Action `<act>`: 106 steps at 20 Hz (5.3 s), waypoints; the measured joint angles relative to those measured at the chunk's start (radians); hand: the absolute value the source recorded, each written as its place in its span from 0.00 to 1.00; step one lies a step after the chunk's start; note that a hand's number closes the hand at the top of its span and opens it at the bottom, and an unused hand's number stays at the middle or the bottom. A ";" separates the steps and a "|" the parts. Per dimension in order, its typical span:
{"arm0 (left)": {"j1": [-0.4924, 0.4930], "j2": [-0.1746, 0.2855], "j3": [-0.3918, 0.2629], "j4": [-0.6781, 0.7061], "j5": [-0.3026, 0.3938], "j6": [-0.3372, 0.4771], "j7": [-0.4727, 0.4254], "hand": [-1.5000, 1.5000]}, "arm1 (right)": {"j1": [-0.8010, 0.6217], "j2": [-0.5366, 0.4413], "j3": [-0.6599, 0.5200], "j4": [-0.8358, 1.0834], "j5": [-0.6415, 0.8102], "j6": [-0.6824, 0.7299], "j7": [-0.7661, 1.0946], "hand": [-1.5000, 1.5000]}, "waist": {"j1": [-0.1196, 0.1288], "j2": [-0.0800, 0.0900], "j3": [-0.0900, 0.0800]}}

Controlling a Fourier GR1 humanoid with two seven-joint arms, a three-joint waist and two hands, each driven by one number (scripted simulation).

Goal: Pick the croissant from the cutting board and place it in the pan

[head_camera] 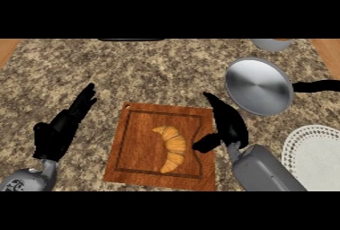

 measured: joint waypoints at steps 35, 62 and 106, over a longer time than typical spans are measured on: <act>-0.057 -0.049 0.028 0.021 -0.042 -0.042 0.055 0.50 | -0.458 0.215 0.148 0.404 -0.390 0.505 0.404 0.00 | 0.012 -0.001 0.001; -0.017 -0.096 0.084 -0.009 -0.089 -0.091 0.061 0.50 | -0.343 0.155 0.272 0.249 -0.253 0.462 0.298 1.00 | 0.000 -0.015 0.000; -0.027 -0.158 0.137 0.001 -0.140 -0.158 0.066 0.50 | 0.026 -0.200 -0.266 -0.079 0.231 -0.253 -0.407 1.00 | 0.019 0.006 0.003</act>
